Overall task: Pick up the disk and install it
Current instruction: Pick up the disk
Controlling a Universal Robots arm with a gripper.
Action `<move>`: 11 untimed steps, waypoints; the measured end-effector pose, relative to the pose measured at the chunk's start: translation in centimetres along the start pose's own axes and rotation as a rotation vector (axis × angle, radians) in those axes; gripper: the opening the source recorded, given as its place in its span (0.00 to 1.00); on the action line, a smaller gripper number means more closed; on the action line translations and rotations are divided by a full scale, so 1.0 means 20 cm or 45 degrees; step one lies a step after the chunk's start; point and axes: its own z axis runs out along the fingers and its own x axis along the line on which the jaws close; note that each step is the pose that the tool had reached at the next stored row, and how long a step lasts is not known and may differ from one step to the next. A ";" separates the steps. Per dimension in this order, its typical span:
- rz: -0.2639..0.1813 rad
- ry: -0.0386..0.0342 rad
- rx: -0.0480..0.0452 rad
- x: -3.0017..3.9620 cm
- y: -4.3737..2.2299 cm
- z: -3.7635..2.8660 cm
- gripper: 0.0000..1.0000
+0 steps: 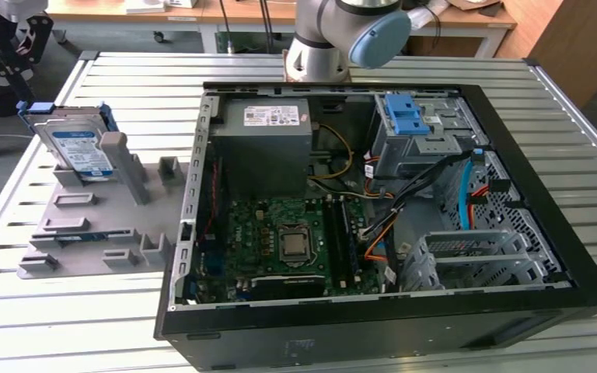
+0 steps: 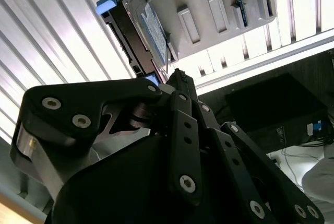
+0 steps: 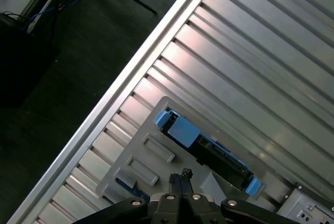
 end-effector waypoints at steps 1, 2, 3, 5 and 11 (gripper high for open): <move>-0.006 0.0002 0.000 0.000 0.000 0.000 0.11; -0.010 0.0002 0.000 0.000 0.000 0.000 0.11; -0.015 0.0003 0.001 0.000 0.000 0.000 0.11; -0.023 0.0004 0.001 0.000 0.000 0.000 0.11; -0.049 0.0005 0.002 0.000 0.000 0.000 0.11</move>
